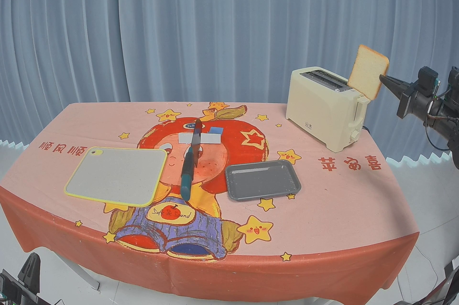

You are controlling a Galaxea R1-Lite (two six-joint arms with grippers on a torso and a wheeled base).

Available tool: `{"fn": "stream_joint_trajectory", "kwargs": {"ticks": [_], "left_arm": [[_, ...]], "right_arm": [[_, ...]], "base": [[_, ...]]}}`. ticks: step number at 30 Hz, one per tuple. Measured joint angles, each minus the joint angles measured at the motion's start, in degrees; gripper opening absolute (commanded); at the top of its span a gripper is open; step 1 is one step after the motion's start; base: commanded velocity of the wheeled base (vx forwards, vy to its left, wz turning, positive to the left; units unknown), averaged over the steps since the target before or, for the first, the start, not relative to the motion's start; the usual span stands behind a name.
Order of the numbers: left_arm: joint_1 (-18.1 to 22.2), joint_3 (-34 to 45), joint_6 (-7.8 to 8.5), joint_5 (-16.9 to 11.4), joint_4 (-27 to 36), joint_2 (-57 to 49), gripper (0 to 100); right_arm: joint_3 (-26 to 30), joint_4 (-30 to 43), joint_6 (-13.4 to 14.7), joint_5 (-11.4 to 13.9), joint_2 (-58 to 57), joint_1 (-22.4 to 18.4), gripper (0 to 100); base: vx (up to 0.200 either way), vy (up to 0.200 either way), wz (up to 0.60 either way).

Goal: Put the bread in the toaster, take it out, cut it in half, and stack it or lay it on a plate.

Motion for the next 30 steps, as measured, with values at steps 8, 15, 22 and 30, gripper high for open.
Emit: {"fn": "stream_joint_trajectory", "kwargs": {"ticks": [8, 15, 22, 30], "left_arm": [[0.00, 0.00, 0.00, 0.00, 0.02, 0.00, 0], [0.00, 0.00, -0.02, 0.00, 0.00, 0.00, 0], [0.00, 0.00, 0.00, 0.00, 0.00, 0.00, 0], [0.00, 0.00, -0.02, 0.00, 0.02, 0.00, 0]], "right_arm": [[-7.14, 3.32, -0.13, -0.22, 2.29, -0.73, 0], [-14.56, 5.56, -0.13, -0.28, 6.45, -1.54, 0], [-19.22, 7.42, -0.16, -0.34, 10.18, -0.71, 0], [-24.52, 7.96, -0.09, -0.41, 14.86, 0.91, 0]], "base": [[0.000, 0.000, 0.00], [0.000, 0.000, 0.00], [0.000, 0.000, 0.00], [0.000, 0.000, 0.00]]}}
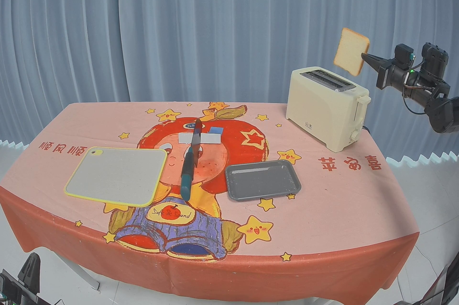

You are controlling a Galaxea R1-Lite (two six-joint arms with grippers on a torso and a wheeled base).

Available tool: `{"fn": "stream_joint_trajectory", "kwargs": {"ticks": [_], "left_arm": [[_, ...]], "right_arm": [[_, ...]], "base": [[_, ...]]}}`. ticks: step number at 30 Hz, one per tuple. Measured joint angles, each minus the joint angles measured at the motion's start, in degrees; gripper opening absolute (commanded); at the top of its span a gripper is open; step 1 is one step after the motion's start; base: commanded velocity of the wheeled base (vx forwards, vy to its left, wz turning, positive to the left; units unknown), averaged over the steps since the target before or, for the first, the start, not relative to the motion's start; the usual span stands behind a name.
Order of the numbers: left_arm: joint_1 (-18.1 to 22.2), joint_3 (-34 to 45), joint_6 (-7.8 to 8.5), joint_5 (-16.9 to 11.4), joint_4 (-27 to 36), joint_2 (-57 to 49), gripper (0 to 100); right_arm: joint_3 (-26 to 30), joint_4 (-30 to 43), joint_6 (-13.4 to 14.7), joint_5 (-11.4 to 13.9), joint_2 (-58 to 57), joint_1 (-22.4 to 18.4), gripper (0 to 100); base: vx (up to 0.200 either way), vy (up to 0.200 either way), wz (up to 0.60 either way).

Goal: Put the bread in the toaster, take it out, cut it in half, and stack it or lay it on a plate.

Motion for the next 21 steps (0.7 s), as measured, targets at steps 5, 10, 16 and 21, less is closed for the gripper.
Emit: {"fn": "stream_joint_trajectory", "kwargs": {"ticks": [5, 10, 16, 21], "left_arm": [[-0.04, 0.00, 0.00, 0.00, -0.02, 0.00, 0], [0.00, 0.00, 0.02, 0.00, -0.02, 0.00, 0], [0.00, 0.00, 0.02, 0.00, -0.02, 0.00, 0], [0.00, 0.00, 0.02, -0.02, 0.00, 0.00, 0]], "right_arm": [[-4.19, 0.26, 0.00, -0.66, 3.91, 0.68, 0], [-7.35, 0.55, 0.02, -1.27, 7.00, 0.85, 0], [-9.29, 0.80, 0.02, -2.60, 9.87, 1.34, 0], [-9.79, 0.83, -0.02, -2.94, 11.06, 1.58, 0]], "base": [[0.000, 0.000, 0.00], [0.000, 0.000, 0.00], [0.000, 0.000, 0.00], [0.000, 0.000, 0.00]]}}
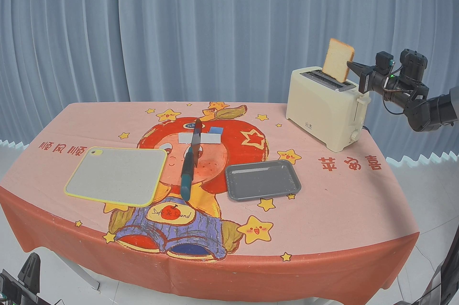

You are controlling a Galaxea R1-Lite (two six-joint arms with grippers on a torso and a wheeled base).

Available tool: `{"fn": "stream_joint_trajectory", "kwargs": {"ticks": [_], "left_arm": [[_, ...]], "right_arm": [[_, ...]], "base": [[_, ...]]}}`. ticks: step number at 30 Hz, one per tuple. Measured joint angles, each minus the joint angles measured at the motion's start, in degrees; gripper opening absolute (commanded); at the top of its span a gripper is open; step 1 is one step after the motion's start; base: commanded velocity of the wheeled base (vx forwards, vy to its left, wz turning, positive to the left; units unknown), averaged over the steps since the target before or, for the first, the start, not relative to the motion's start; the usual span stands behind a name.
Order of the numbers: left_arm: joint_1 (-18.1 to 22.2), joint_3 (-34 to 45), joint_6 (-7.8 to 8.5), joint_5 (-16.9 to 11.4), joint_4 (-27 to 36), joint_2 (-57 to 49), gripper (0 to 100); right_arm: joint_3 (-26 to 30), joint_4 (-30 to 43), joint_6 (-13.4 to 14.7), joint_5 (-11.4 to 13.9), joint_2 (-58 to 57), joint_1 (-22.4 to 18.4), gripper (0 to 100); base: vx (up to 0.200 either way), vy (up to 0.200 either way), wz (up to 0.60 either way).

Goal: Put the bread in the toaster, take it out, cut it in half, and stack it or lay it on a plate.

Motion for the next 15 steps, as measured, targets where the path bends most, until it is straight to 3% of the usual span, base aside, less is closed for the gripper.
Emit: {"fn": "stream_joint_trajectory", "kwargs": {"ticks": [9, 15], "left_arm": [[0.00, 0.00, 0.00, 0.02, -0.02, 0.00, 0], [0.00, 0.00, 0.00, 0.02, 0.00, 0.00, 0]], "right_arm": [[-0.43, 0.02, -0.16, -0.18, 1.29, 0.50, 0], [-0.33, 0.02, -1.94, -0.56, 1.90, 0.67, 0]], "base": [[0.000, 0.000, 0.00], [0.000, 0.000, 0.00]]}}
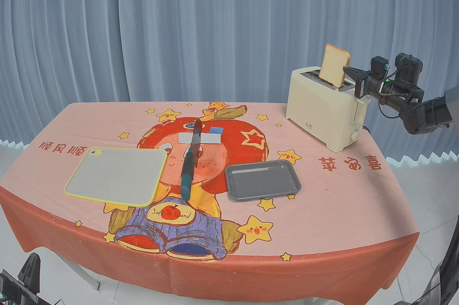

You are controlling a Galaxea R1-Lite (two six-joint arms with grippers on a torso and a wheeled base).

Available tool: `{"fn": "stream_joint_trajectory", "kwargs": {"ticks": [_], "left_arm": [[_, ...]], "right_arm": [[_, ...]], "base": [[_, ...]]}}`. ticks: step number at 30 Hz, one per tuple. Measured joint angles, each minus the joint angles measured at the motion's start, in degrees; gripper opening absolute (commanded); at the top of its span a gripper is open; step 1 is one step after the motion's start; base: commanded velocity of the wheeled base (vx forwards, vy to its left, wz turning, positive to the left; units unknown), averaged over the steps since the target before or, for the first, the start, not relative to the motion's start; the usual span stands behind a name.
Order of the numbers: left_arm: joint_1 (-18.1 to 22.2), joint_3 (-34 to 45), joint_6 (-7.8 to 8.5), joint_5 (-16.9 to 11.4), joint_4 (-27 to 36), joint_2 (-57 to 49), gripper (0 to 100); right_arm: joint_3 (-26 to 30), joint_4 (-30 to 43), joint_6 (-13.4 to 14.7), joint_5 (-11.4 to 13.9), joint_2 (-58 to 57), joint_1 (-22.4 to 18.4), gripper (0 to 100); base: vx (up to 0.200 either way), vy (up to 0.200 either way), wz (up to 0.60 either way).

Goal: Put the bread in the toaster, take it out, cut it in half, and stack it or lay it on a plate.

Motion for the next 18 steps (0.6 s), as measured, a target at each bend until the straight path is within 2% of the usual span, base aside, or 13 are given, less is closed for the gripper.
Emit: {"fn": "stream_joint_trajectory", "kwargs": {"ticks": [18], "left_arm": [[0.00, 0.00, 0.00, 0.00, 0.00, 0.00, 0]], "right_arm": [[-1.40, 0.09, -0.20, -0.78, 1.10, 0.13, 0]], "base": [[0.000, 0.000, 0.00]]}}
